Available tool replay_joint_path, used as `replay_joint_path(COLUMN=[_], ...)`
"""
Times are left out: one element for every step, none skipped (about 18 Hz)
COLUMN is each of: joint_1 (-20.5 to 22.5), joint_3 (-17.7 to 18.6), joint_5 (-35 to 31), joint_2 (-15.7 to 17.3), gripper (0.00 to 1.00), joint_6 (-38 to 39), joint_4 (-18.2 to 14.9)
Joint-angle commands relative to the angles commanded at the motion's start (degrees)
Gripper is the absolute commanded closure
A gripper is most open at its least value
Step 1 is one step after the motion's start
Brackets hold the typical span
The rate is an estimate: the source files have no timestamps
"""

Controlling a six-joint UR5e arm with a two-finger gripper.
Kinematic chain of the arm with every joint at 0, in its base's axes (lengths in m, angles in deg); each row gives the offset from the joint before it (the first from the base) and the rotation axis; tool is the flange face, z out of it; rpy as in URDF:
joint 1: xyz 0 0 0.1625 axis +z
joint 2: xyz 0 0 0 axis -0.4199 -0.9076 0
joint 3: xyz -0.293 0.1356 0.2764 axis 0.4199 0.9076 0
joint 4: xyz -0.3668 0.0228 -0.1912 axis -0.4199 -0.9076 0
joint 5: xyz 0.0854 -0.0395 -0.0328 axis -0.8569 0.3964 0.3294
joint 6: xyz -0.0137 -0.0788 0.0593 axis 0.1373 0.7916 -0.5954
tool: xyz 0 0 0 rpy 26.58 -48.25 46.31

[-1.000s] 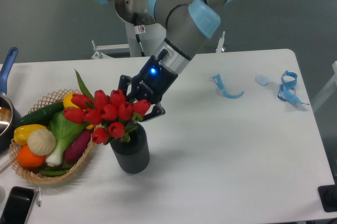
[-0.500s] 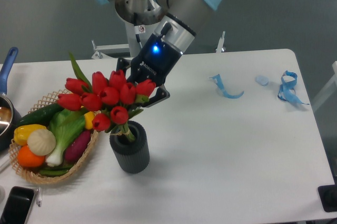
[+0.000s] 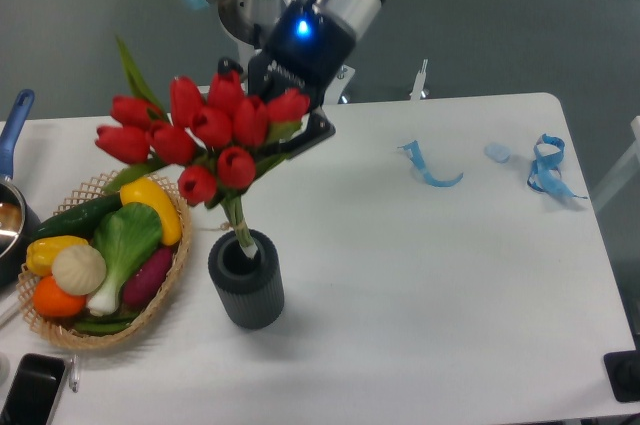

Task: Pick up the flowers from the vase
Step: 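Lift the gripped tulips up out of the black vase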

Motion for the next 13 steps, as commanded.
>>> replay_joint_path(joint_1=[0.2, 0.9, 2.2, 3.7, 5.8, 8.6, 10.6, 11.9, 13.0, 14.4, 15.5, 16.4, 17.4], joint_3=[-1.0, -1.6, -1.6, -1.4, -1.4, -1.4, -1.7, -2.2, -3.2, -4.1, -4.6, -4.6, -4.6], joint_5=[0.0, 0.0, -0.1, -0.2, -0.2, -0.1, -0.1, -0.1, -0.1, -0.1, -0.1, -0.1, -0.1], joint_2=[0.2, 0.1, 0.1, 0.0, -0.6, -1.2, -3.1, -4.7, -6.3, -8.2, -9.0, -9.5, -10.6], gripper=[0.66, 0.66, 0.66, 0.66, 0.66, 0.66, 0.66, 0.66, 0.66, 0.66, 0.66, 0.66, 0.66], joint_6=[0.9, 1.4, 1.2, 0.7, -0.1, -1.6, -3.4, -5.2, -6.8, -8.1, -9.0, -10.5, -12.5], joint_4=[-0.1, -0.2, -0.2, 0.0, 0.1, 0.0, 0.0, 0.1, 0.1, 0.1, 0.2, 0.2, 0.2])
